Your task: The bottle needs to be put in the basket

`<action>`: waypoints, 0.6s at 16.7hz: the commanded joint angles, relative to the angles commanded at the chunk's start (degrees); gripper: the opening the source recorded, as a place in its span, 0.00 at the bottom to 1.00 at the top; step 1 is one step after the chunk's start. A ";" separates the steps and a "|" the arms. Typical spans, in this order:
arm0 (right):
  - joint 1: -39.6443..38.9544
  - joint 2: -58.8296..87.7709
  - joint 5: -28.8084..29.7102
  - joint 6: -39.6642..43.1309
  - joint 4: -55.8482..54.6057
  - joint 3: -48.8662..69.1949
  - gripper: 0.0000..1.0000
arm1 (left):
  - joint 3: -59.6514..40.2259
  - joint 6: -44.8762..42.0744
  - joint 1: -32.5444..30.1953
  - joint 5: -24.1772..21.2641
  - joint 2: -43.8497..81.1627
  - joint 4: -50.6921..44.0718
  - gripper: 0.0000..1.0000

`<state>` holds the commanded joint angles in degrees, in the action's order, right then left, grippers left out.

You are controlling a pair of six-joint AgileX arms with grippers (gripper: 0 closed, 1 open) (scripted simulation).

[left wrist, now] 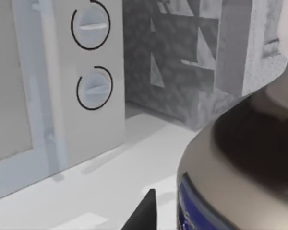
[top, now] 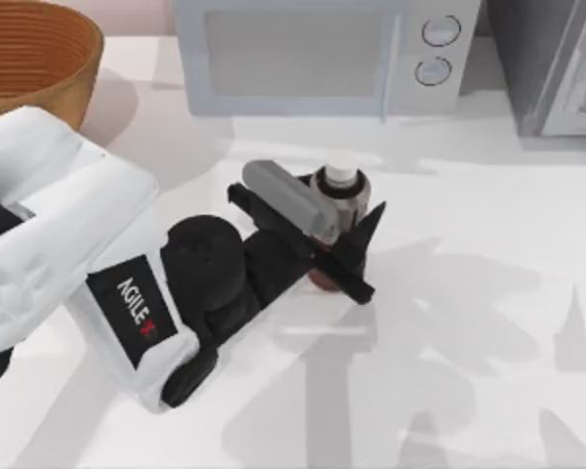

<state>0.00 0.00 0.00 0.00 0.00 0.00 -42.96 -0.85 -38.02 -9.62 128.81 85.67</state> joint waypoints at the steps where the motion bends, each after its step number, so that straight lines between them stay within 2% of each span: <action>1: 0.00 0.00 0.00 0.00 0.00 0.00 1.00 | 0.00 0.00 0.00 0.00 0.00 0.00 0.40; 6: 0.00 0.00 0.00 0.00 0.00 0.00 1.00 | 0.00 0.00 0.00 0.00 0.00 0.00 0.02; 10: 0.00 0.00 0.00 0.00 0.00 0.00 1.00 | 0.00 0.00 0.00 0.00 0.00 0.00 0.00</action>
<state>0.00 0.00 0.00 0.00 0.00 0.00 -42.96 -0.85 -38.02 -9.62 128.81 85.67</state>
